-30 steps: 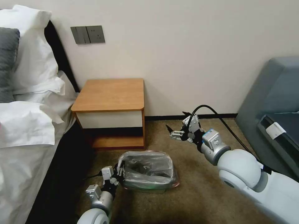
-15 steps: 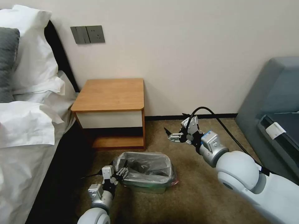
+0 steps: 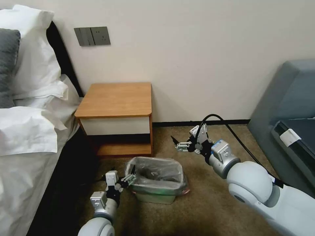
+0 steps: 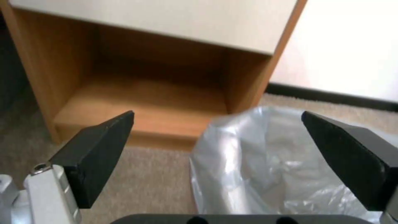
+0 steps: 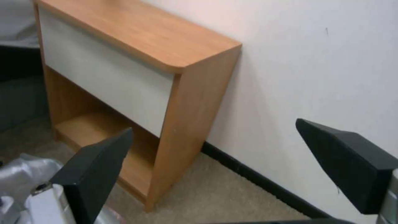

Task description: Pick up the garbage bag from the table and place it over the trash can.

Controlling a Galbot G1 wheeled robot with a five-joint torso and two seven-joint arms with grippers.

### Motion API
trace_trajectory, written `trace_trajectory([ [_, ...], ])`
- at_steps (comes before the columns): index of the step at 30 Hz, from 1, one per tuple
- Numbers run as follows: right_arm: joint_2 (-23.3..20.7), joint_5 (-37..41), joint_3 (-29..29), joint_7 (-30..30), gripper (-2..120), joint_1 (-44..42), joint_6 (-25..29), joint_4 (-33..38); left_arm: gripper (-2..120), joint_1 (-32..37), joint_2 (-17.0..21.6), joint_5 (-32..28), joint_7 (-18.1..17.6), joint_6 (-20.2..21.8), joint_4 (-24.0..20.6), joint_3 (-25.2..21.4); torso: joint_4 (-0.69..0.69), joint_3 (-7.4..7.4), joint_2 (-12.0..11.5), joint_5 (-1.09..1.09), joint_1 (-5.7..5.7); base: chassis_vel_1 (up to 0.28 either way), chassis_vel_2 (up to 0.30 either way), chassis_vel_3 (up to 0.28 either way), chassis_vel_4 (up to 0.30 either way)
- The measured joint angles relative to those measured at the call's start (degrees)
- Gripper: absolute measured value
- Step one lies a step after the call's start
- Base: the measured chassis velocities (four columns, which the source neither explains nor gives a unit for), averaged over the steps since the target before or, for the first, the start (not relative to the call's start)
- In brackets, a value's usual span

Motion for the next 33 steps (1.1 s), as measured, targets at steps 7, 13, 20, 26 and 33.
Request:
trace_trajectory([
  [7, 4.0, -4.1, 10.8, -0.6, 100, -12.6, 7.6, -0.2, 100, 2.3, -0.3, 0.7, -0.5, -7.2, -4.0, -1.6, 0.0, 0.0, 0.0, -0.01, 0.0, 0.0, 0.0, 0.0, 0.0],
  [13, 17.9, -16.2, 27.8, -4.3, 100, -35.9, 22.1, -2.7, 100, 8.4, -0.2, 4.3, 7.1, -19.7, -4.6, -10.6, -0.02, -0.01, 0.0, 0.01, 0.0, 0.0, 0.0, 0.0, 0.0],
  [20, 35.6, -27.8, 35.7, -9.2, 100, -51.7, 39.5, -7.2, 100, 17.9, -1.7, 4.0, 9.3, -24.5, -5.6, -18.7, 0.0, -0.01, 0.0, 0.0, 0.0, 0.0, 0.0, 0.0, 0.0],
  [26, 42.0, -30.1, 35.2, -9.9, 100, -56.1, 48.8, -10.6, 100, 25.2, -2.4, 4.6, 8.6, -25.6, -4.4, -15.0, 0.0, -0.01, 0.0, 0.0, 0.0, 0.0, 0.0, 0.0, 0.0],
  [33, 40.9, -30.7, 33.2, -7.5, 100, -56.1, 50.9, -10.8, 100, 26.0, -2.8, 5.2, 7.7, -24.9, -3.8, -14.3, 0.0, -0.01, 0.0, 0.0, 0.0, 0.0, 0.0, 0.0, 0.0],
])
